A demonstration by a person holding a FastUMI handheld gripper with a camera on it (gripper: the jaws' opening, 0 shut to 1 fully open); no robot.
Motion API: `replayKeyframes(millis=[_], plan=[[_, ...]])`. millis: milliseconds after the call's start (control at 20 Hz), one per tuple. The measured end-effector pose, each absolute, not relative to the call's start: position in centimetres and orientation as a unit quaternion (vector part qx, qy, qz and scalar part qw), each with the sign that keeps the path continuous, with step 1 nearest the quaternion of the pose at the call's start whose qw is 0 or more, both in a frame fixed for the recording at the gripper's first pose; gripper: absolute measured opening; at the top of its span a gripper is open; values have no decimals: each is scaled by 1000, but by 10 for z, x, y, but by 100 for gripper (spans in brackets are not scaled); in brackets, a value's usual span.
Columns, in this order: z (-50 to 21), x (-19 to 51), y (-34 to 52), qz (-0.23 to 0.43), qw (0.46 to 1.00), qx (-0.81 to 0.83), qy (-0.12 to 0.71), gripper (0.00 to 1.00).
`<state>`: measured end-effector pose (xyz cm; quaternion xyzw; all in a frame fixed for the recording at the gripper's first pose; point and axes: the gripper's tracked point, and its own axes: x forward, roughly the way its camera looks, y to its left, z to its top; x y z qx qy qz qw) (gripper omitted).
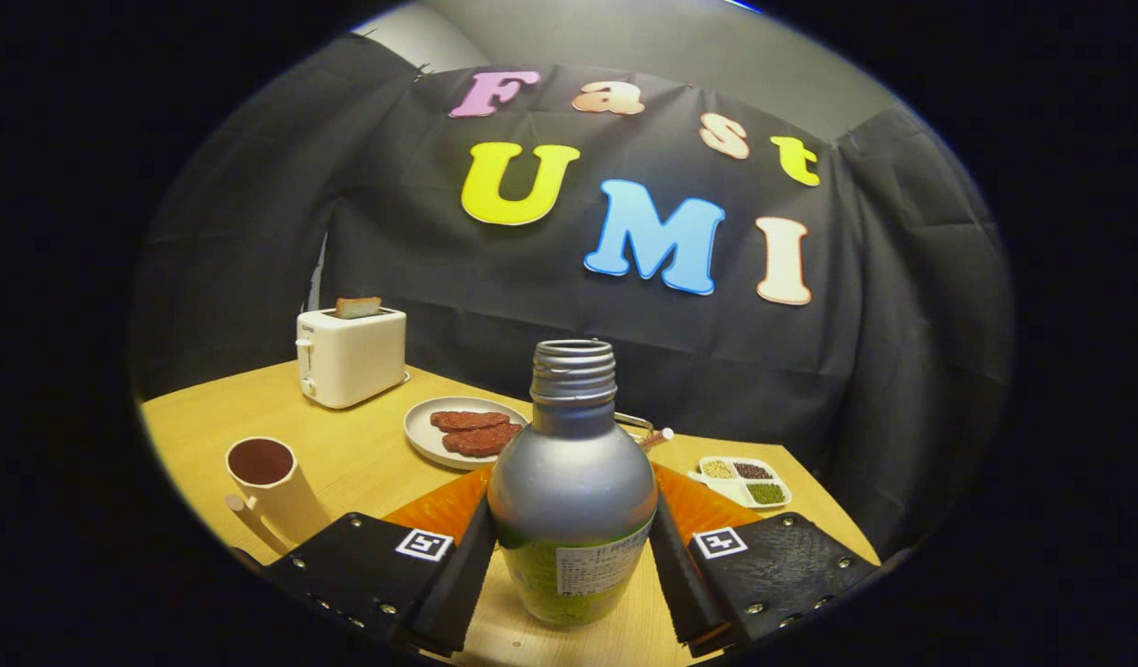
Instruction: Take the bottle from table, then pour the juice into the cup, finally place the bottle on the coaster
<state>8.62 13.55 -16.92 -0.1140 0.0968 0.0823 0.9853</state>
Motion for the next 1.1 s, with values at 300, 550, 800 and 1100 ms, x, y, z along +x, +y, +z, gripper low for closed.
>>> replayKeyframes(millis=[300,550,800,1100], plan=[[-150,96,162,97,962,-238,88,80],[-156,101,185,125,939,-309,81,80],[-165,103,205,144,916,-365,77,80],[-168,100,229,176,881,-437,50,80]])
